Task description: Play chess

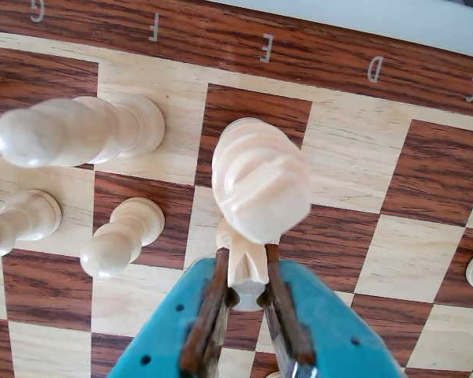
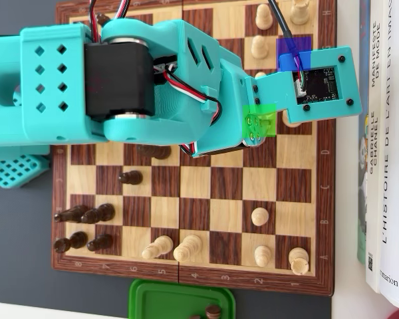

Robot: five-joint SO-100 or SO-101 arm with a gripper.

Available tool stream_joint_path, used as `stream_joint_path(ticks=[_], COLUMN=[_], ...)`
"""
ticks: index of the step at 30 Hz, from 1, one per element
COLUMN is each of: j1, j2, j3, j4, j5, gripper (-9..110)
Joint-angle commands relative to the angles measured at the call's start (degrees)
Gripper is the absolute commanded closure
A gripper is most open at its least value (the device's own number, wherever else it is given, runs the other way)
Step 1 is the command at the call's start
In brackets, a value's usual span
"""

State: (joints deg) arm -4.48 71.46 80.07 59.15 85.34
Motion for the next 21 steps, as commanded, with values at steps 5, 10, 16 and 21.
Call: stream_joint_path(ticks=[5,10,16,21], j1=[0.7,0.7,0.7,0.6], j2=[0.5,0.5,0.5,0.6], j3=[-1.6,-1.6,-1.6,-1.7], j4=[-0.6,-0.6,-0.5,-0.5], j5=[-0.3,-0.3,-0.3,-0.4], gripper=[97,94,92,89])
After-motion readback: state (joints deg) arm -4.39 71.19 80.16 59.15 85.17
